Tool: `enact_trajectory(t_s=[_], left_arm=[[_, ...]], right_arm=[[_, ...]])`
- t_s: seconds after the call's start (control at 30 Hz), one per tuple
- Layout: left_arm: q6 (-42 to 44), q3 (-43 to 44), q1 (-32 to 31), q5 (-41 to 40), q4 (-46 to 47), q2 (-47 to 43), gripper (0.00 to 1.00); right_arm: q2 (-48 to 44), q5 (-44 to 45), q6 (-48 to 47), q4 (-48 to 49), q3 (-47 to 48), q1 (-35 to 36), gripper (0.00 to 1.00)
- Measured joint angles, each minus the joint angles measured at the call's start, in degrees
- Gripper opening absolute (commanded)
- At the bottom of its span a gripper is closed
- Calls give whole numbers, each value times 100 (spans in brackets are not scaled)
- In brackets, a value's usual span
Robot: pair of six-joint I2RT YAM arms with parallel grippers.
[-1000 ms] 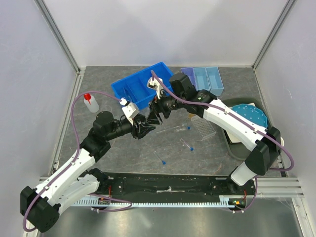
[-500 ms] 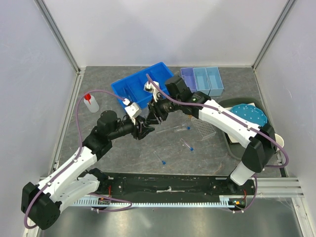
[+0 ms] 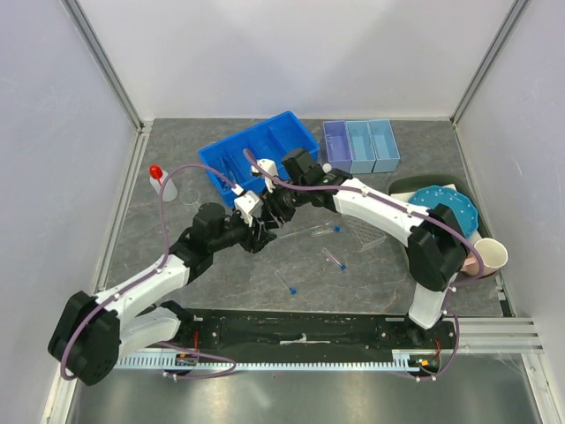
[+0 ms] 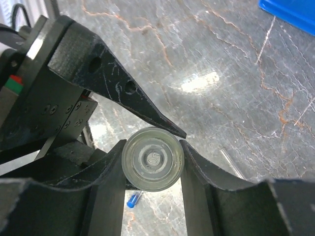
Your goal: Organize the chemistry lab equipment
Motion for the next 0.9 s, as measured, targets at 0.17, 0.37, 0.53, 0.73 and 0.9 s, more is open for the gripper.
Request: enact_trajectory(t_s=[0.17,0.37,0.53,0.73,0.9], left_arm=[[101,-157,70,-240,605,599,25],[197,-229,138,-579,1235,1314,29],[221,-348,164,-782,1504,1661,36],[284,-350,201,-951,1523,1818,55],[313,-350,214,-990,1519,1847,56]], right_arm=[[345,149,-92,304,-50,-76,27],[678,254,-57,850,-201,-205,27],[953,229,66,1228,-315,-225,27],[1161,184,162,1545,-321,-247,27],[1209,175,190,1641,-328,-249,27]])
